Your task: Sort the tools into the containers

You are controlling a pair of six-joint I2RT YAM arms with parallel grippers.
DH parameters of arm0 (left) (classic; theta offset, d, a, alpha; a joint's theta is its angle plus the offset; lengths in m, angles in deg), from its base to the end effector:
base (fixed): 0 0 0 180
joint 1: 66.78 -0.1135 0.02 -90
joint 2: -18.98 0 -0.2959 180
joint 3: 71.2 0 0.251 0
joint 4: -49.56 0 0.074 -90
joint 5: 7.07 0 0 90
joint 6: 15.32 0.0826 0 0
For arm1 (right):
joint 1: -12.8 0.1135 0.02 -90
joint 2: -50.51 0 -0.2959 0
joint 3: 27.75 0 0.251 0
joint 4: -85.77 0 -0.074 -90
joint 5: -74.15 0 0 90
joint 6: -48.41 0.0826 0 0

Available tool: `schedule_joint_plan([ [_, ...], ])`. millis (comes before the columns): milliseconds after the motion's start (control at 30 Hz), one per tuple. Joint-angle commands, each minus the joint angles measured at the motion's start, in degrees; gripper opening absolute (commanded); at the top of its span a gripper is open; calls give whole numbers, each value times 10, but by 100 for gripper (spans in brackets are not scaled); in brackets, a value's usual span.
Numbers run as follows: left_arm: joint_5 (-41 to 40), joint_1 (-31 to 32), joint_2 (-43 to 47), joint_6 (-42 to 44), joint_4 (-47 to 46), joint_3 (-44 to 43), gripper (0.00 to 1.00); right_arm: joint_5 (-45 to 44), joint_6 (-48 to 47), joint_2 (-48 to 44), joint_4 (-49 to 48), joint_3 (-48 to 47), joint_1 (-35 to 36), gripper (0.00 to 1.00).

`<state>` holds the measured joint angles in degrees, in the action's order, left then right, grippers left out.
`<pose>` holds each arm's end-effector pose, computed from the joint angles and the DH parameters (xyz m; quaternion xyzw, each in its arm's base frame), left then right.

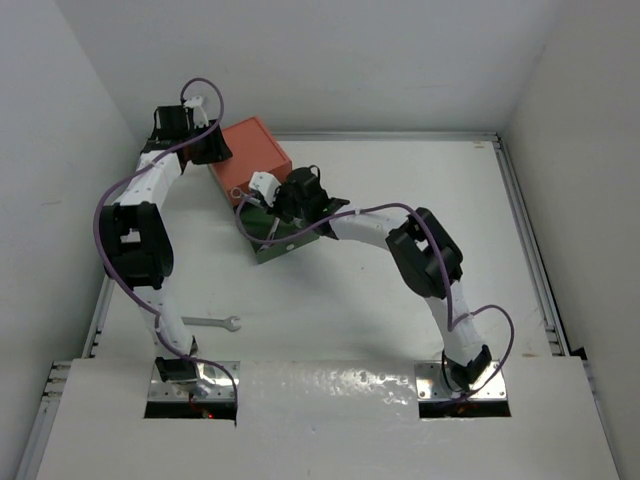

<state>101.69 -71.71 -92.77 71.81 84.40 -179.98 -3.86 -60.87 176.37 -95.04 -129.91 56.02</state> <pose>0.5010 0.0166 0.2820 0.0113 0.8889 -0.1385 0.4365 0.4005 0.4000 0.1922 -0.4793 0.6786 0.1992 0.5197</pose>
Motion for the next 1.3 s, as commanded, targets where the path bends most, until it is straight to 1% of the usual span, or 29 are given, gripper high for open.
schedule_joint_plan([
  [0, -4, -4, -13, 9, 13, -9, 45, 8, -74, 1, -4, -43, 3, 0],
  [100, -7, -4, -12, 11, 13, -8, 44, -1, -88, 7, 3, -33, 7, 0],
  [200, -8, -4, -13, 13, 12, -9, 44, -17, -63, -1, -35, -14, 9, 0],
  [233, -8, -4, -13, 13, 10, -10, 44, -17, -58, -7, -42, -11, 8, 3],
  [300, -7, -4, -13, 12, 10, -10, 44, -24, -42, -12, -64, -5, 8, 18],
  [400, -7, -4, -13, 11, 10, -10, 44, -31, -24, -16, -66, -14, 8, 23],
  [433, -7, -4, -13, 11, 12, -10, 44, -31, -22, -18, -65, -16, 9, 31],
  [467, -7, -5, -10, 10, 12, -10, 44, -29, -21, -25, -65, -12, 8, 34],
  [667, -7, -4, -5, 10, 10, -9, 44, -28, -15, -41, -72, -9, 8, 51],
  [867, -7, -4, -3, 13, 7, -12, 44, -5, 19, -78, -87, 3, 9, 51],
  [967, -6, -5, -8, 9, 10, -18, 45, 1, 48, -68, -68, -8, 11, 52],
  [1033, -3, -4, -8, 9, 17, -24, 44, -5, 79, -66, -68, 2, 11, 53],
  [1067, -2, -5, -7, 9, 19, -29, 44, -6, 86, -70, -83, 19, 11, 53],
  [1167, 7, -4, 12, 23, 25, -50, 44, -1, 126, -107, -133, 60, 14, 53],
  [1233, 17, -5, 35, 31, 27, -72, 46, 1, 151, -140, -133, 70, 17, 53],
  [1267, 32, -6, 45, 61, 27, -90, 46, 6, 157, -152, -120, 77, 20, 54],
])
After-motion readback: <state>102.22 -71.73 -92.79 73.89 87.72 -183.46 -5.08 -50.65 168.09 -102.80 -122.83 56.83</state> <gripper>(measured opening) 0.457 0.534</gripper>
